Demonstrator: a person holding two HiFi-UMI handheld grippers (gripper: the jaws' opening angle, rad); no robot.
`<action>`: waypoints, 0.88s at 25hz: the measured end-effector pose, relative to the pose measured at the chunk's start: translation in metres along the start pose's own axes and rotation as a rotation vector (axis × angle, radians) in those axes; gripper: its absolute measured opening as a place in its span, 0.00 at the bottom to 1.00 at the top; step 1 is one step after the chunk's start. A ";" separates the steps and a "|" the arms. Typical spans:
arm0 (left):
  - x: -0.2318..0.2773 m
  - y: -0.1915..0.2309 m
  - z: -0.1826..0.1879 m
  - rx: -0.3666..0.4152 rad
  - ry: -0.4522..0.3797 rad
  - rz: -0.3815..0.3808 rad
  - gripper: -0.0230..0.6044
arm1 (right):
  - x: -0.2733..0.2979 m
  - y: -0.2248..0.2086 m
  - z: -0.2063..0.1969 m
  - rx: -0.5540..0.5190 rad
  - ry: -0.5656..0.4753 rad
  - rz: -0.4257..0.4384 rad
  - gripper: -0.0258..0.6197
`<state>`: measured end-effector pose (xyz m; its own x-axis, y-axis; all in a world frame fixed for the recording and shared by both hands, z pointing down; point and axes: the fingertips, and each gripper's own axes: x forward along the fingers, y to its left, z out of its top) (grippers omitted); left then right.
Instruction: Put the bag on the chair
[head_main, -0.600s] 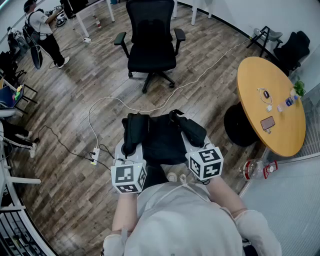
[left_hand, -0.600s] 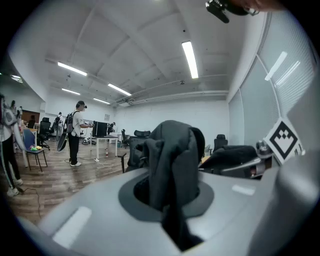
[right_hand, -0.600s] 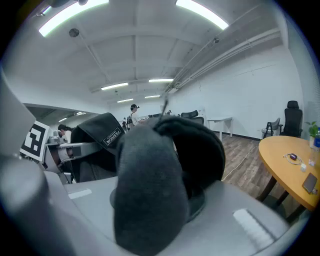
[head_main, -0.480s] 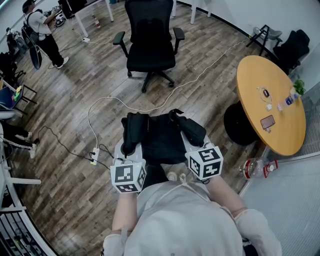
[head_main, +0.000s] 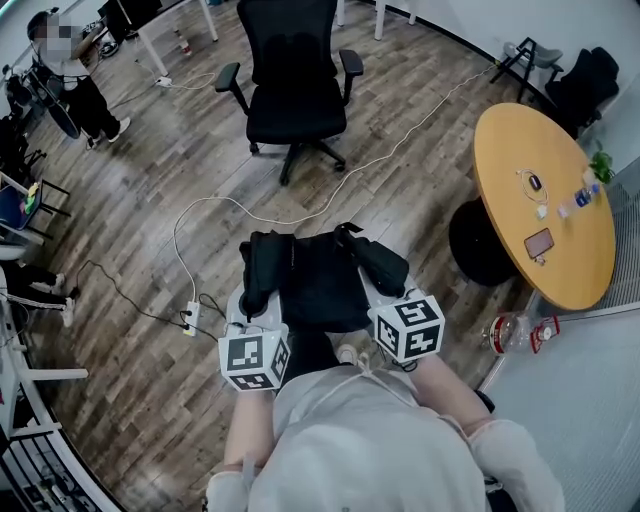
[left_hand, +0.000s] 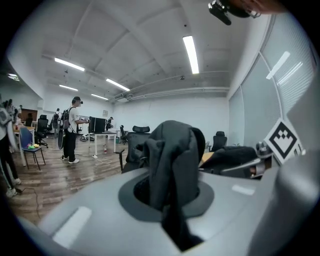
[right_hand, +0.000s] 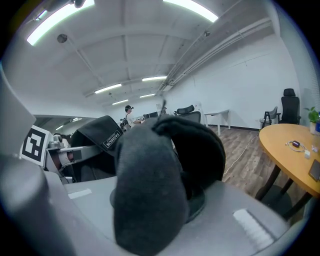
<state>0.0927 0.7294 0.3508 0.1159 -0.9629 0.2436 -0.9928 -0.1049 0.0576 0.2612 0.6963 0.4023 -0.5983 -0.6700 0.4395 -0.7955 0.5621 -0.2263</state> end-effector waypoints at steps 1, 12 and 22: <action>0.007 0.002 0.000 -0.001 0.005 -0.004 0.09 | 0.005 -0.003 0.001 0.006 0.004 -0.003 0.09; 0.103 0.060 0.010 -0.033 0.038 -0.059 0.09 | 0.101 -0.021 0.040 0.009 0.037 -0.062 0.09; 0.219 0.151 0.053 -0.046 0.041 -0.117 0.09 | 0.227 -0.027 0.117 0.030 0.030 -0.115 0.09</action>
<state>-0.0336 0.4891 0.3613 0.2324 -0.9339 0.2715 -0.9702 -0.2030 0.1323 0.1361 0.4722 0.4064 -0.4998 -0.7143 0.4899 -0.8618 0.4667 -0.1987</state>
